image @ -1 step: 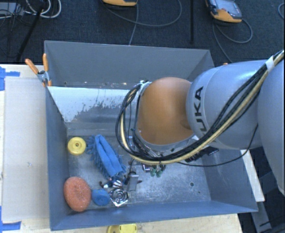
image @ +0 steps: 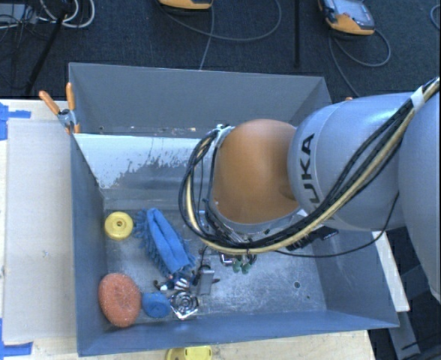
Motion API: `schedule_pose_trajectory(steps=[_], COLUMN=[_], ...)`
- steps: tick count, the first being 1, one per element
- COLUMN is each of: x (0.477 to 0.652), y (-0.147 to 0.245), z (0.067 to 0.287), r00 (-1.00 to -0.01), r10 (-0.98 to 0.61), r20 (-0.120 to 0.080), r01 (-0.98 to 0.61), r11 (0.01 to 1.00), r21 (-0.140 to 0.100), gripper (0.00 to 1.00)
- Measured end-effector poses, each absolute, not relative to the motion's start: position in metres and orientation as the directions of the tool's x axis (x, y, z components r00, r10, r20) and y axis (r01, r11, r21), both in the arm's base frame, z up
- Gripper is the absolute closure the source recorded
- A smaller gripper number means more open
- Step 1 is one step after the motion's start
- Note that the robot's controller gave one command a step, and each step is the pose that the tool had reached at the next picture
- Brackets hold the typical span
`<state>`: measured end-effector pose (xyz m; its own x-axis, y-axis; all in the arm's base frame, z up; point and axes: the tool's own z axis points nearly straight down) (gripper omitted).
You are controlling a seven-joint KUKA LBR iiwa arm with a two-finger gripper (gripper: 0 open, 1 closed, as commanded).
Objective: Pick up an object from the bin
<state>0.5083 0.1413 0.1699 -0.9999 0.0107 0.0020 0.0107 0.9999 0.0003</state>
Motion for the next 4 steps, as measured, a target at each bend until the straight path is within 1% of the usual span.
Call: schedule_pose_trajectory(steps=[1, 2, 3, 4], x=[0.503, 0.506, 0.506, 0.527], y=[0.157, 0.161, 0.142, 0.122], z=[0.133, 0.117, 0.128, 0.163], r00=[-1.0, -0.992, -0.997, -0.997], r10=[0.021, -0.125, -0.075, 0.076], r20=[-0.001, 0.002, 0.001, 0.001], r01=[0.021, -0.125, -0.075, 0.076], r11=[1.0, 0.992, 0.997, 0.997], r21=[0.001, 0.0, 0.0, 0.0], gripper=[0.0, 0.0, 0.0, 0.0])
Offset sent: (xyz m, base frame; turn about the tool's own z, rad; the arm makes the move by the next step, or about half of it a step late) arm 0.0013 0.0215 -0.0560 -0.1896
